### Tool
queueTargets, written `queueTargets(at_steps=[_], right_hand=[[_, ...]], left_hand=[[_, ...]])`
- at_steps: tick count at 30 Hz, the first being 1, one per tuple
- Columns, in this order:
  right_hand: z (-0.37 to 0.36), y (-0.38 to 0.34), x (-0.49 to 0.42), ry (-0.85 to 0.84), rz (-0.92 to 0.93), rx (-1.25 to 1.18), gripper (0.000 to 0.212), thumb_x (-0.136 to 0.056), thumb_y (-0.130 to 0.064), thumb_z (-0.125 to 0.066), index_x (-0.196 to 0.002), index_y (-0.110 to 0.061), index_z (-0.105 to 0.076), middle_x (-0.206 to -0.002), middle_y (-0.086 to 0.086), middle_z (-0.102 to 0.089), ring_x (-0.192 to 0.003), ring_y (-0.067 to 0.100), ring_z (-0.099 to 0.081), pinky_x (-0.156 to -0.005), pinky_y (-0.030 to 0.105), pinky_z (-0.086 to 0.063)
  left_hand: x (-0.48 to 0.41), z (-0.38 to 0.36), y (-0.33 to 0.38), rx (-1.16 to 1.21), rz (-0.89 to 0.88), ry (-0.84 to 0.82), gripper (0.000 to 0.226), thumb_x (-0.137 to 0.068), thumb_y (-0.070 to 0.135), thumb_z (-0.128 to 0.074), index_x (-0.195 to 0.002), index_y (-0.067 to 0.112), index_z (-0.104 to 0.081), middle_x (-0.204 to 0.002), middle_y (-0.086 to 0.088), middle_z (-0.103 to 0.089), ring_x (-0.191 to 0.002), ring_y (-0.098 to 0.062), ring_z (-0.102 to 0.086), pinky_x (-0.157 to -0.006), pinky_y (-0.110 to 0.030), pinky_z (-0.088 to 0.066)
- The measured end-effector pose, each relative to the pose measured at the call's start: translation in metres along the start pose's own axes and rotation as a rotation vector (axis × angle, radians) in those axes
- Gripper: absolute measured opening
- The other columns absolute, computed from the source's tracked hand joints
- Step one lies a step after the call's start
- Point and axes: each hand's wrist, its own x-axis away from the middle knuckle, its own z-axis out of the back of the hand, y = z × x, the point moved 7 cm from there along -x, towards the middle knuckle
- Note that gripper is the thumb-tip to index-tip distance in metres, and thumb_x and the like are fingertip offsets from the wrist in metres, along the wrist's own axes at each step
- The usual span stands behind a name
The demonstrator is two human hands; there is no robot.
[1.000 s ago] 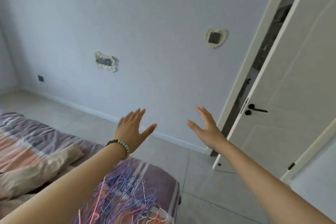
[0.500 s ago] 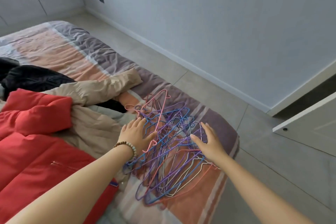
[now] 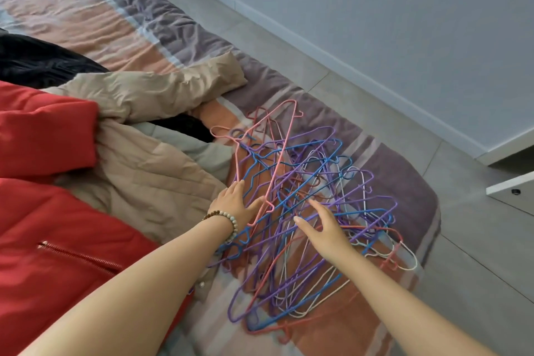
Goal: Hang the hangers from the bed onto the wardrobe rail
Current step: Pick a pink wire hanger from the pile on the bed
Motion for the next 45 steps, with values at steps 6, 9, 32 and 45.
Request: queueTargets(at_steps=[6, 9, 32, 45], right_hand=[[-0.047, -0.013, -0.044, -0.083, -0.063, -0.152, 0.05, -0.098, -0.033, -0.046, -0.145, -0.024, -0.032, -0.148, -0.002, -0.036, -0.129, 0.018, -0.043, -0.104, 0.03, -0.035], [-0.064, -0.014, -0.053, -0.113, -0.14, -0.21, 0.046, -0.101, -0.027, -0.038, -0.146, -0.018, -0.032, -0.148, 0.004, -0.039, -0.126, 0.023, -0.047, -0.106, 0.039, -0.038], [0.149, -0.132, 0.115, 0.109, 0.1, -0.854, 0.022, -0.091, -0.007, -0.057, -0.109, -0.016, -0.064, -0.087, -0.002, -0.069, -0.07, 0.008, -0.063, -0.063, 0.017, -0.052], [0.44, -0.186, 0.383, 0.677, 0.244, -0.502, 0.016, -0.094, -0.026, -0.055, -0.105, -0.016, -0.061, -0.102, 0.005, -0.068, -0.089, 0.018, -0.068, -0.081, 0.027, -0.057]], left_hand=[[-0.024, -0.028, -0.028, 0.165, 0.088, -0.028, 0.08, -0.087, 0.06, -0.042, -0.147, 0.014, -0.016, -0.15, -0.009, -0.032, -0.136, -0.026, -0.032, -0.112, -0.039, -0.03], [-0.026, -0.032, -0.039, 0.345, 0.099, 0.032, 0.078, -0.087, 0.052, -0.051, -0.147, 0.013, -0.019, -0.148, -0.009, -0.033, -0.136, -0.023, -0.034, -0.112, -0.034, -0.029], [0.101, 0.139, 0.216, 1.184, -0.362, 0.076, 0.033, -0.098, 0.028, -0.037, -0.08, 0.016, -0.061, -0.075, 0.003, -0.071, -0.065, -0.005, -0.067, -0.069, -0.024, -0.05], [0.331, 0.242, 0.491, 0.868, -0.883, -0.277, 0.033, -0.095, 0.034, -0.042, -0.082, 0.012, -0.064, -0.066, -0.006, -0.072, -0.064, -0.02, -0.071, -0.063, -0.026, -0.057]])
